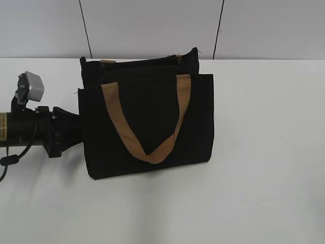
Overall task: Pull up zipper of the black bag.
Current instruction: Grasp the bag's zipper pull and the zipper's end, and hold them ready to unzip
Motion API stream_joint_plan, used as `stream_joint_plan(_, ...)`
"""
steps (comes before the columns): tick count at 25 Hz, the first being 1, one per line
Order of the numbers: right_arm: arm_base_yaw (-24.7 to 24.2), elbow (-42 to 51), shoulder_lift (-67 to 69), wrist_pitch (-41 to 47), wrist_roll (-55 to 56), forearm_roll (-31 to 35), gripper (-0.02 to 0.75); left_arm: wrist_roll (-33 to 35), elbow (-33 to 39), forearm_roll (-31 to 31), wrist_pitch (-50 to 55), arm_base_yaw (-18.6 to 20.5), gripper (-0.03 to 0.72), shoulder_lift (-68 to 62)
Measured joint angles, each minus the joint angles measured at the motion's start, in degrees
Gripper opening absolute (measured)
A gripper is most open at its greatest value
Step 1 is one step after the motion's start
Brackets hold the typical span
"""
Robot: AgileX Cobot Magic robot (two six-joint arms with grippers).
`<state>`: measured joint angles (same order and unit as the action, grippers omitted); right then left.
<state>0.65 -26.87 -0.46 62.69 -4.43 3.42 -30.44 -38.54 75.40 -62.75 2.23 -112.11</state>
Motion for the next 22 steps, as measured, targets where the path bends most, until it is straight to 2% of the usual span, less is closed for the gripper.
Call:
stream_joint_plan(4, 0.00, 0.00, 0.00, 0.00, 0.00, 0.00, 0.410, 3.78, -3.58, -3.43, -0.18, -2.58, 0.321, -4.43)
stream_joint_plan(10, 0.00, 0.00, 0.00, 0.00, 0.00, 0.00, 0.410, 6.70, -7.10, -6.44, -1.23, -3.83, 0.302, -8.46)
stream_joint_plan(12, 0.00, 0.00, 0.00, 0.00, 0.00, 0.00, 0.410, 6.92, -7.59, -7.19, -1.54, -3.87, 0.232, -9.20)
stream_joint_plan(14, 0.00, 0.00, 0.00, 0.00, 0.00, 0.00, 0.410, 6.91, -7.66, -7.89, -1.57, -3.90, 0.115, -9.55)
stream_joint_plan(16, 0.00, 0.00, 0.00, 0.00, 0.00, 0.00, 0.410, 6.93, -7.66, -8.20, -1.89, -3.94, 0.038, -9.55)
stream_joint_plan(22, 0.00, 0.00, 0.00, 0.00, 0.00, 0.00, 0.410, 6.98, -6.45, -7.51, 0.18, -4.12, 0.027, -5.70)
